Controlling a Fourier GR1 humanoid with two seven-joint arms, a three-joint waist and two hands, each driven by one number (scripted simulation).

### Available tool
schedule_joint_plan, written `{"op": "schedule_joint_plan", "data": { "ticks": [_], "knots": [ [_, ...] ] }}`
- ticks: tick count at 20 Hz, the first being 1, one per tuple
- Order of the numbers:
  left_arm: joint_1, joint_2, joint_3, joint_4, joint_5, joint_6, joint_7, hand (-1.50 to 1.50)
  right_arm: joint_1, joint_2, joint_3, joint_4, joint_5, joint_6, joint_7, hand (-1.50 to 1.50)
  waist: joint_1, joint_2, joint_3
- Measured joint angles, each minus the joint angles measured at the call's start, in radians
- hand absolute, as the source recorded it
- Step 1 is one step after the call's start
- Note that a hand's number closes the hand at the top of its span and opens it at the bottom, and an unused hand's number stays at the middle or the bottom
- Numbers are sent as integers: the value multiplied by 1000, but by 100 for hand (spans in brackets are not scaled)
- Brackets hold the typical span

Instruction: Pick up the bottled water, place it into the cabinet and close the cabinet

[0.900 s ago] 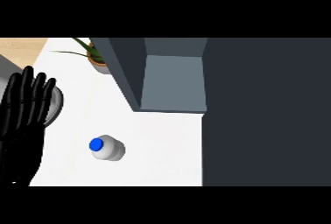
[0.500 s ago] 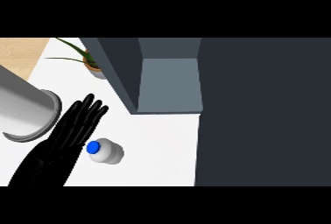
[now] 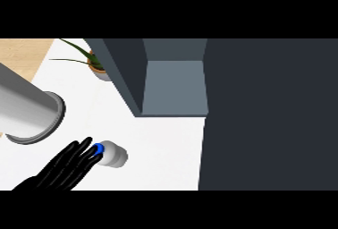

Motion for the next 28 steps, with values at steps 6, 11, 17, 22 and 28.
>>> {"op": "schedule_joint_plan", "data": {
  "ticks": [6,11,17,22,28],
  "knots": [
    [86,52,105,17,104,-123,-11,-150,128,10,24,-14,-20,56,-74,-150,2,0,0],
    [134,56,165,22,132,-191,-13,-150,162,7,28,-12,-23,73,-103,-150,3,1,0],
    [128,40,230,103,133,-284,-44,-150,195,5,45,-13,-5,88,-130,-150,2,1,0],
    [93,25,287,170,139,-321,-63,-150,234,8,60,0,10,108,-183,-150,0,1,0],
    [20,-10,329,280,85,-340,-88,-150,247,2,63,9,18,117,-210,-150,0,2,0]
  ]
}}
